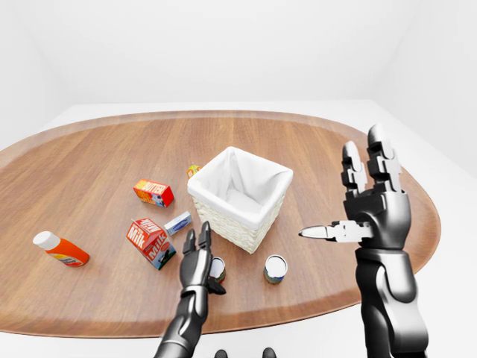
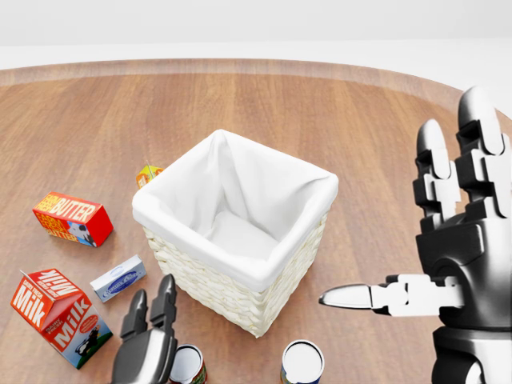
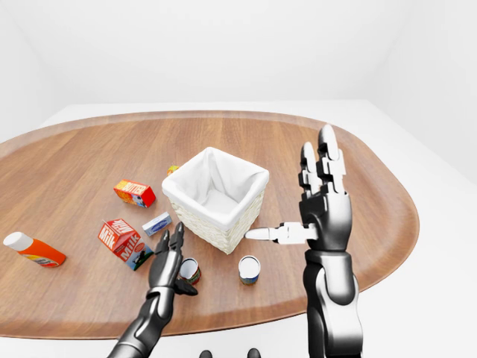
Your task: Pick up the tomato sauce, and put it in the basket.
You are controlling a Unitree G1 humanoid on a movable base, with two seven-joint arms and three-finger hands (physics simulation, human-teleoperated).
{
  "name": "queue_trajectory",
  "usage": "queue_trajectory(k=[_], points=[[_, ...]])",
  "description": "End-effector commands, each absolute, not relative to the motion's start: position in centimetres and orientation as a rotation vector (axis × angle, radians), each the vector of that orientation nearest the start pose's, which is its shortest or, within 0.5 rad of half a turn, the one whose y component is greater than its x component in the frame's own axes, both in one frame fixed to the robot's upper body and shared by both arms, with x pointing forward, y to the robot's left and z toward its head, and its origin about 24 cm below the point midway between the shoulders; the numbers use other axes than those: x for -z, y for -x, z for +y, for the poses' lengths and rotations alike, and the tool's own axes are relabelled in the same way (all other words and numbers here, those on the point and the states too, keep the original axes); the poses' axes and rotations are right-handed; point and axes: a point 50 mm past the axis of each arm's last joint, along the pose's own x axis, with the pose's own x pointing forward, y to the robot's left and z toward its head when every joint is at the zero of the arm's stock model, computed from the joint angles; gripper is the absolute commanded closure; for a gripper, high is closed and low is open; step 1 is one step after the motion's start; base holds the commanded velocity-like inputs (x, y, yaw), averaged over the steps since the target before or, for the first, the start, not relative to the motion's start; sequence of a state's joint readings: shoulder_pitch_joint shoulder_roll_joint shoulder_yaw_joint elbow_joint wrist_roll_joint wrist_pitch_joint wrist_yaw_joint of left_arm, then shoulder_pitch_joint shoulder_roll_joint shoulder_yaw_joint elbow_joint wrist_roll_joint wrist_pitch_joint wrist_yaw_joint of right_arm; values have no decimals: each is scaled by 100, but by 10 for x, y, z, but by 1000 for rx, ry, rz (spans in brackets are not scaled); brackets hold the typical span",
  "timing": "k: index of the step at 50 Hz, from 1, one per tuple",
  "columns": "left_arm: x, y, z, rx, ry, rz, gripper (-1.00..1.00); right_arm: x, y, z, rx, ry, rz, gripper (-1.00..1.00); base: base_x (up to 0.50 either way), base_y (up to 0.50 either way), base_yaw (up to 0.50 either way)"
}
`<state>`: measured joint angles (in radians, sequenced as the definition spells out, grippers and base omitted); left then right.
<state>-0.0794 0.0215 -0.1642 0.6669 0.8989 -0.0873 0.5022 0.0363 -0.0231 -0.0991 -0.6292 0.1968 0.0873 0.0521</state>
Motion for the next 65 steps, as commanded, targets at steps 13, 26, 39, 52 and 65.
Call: queue_trajectory(k=[13,26,39,52,65], points=[[62,-232,123,12,-990,147,-100,-169,-215,-169,-18,-122,-526,-100,0,0,0],[64,-230,122,16,-1001,149,-100,-170,-214,-169,-19,-124,-532,-100,0,0,0],[74,-229,124,44,-1034,184,-100,-170,-214,-169,-19,-127,-530,-100,0,0,0],[80,-229,127,65,-1057,219,-100,-171,-213,-169,-19,-128,-533,-100,0,0,0],[75,-234,131,27,-1034,212,100,-171,-213,-170,-19,-129,-533,-100,0,0,0]])
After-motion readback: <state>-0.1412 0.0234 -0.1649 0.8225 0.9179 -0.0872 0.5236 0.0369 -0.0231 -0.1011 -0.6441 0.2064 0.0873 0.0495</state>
